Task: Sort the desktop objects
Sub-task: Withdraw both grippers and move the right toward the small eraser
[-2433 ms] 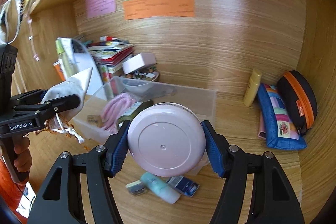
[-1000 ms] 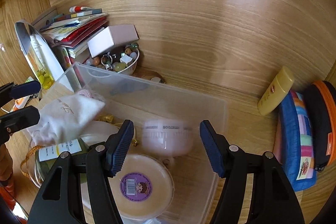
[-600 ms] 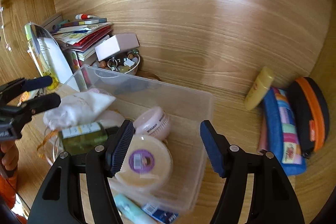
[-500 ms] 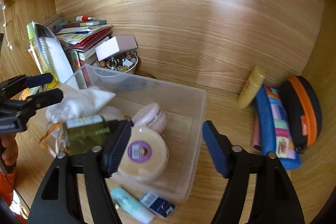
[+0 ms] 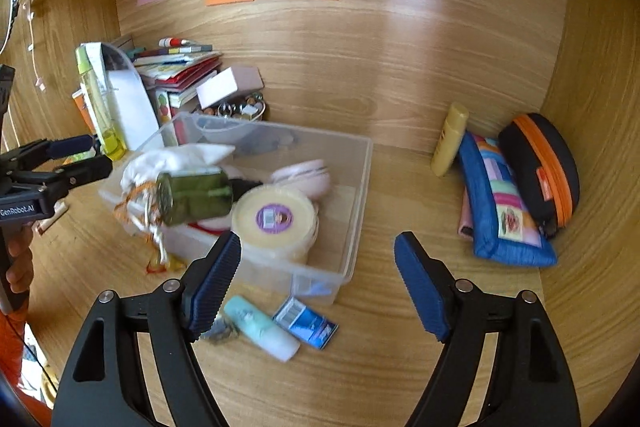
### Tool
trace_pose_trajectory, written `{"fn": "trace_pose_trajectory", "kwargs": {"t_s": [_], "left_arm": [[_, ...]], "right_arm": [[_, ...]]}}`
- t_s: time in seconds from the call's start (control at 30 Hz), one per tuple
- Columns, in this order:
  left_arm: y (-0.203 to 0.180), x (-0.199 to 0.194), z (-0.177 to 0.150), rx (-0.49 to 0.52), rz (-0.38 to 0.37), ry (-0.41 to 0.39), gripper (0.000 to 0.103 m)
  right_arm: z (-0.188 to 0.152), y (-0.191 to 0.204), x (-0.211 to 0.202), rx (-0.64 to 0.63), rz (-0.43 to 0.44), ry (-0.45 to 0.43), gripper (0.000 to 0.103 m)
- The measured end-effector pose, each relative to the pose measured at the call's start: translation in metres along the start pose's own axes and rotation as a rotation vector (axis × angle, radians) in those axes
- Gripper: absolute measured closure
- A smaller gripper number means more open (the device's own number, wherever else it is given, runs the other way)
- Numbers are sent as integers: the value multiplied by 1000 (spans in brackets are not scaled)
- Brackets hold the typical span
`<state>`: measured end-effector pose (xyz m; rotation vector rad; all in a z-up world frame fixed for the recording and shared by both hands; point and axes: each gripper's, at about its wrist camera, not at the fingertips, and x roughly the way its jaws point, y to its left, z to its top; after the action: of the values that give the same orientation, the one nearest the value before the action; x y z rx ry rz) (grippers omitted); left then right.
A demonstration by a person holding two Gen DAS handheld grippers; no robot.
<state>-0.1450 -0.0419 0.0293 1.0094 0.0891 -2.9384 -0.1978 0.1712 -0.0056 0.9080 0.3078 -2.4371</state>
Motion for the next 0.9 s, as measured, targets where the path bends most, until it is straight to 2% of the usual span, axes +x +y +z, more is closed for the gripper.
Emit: {"fn": "trace_pose_trajectory", "kwargs": {"t_s": [0.27, 0.43, 0.6, 0.8, 0.9], "left_arm": [[-14, 5, -32, 60, -3, 88, 18], [-34, 27, -51, 118, -4, 167, 18], [-44, 52, -53, 106, -30, 226, 19], [-51, 60, -53, 89, -52, 238, 21], [-52, 59, -55, 102, -39, 233, 27]], "right_arm": [[-28, 1, 9, -16, 36, 76, 26], [-39, 10, 10, -55, 102, 103, 26], [-48, 25, 14, -108, 160, 118, 26], [-57, 39, 28, -154, 220, 161, 26], [-59, 43, 36, -168, 226, 176, 30]]}}
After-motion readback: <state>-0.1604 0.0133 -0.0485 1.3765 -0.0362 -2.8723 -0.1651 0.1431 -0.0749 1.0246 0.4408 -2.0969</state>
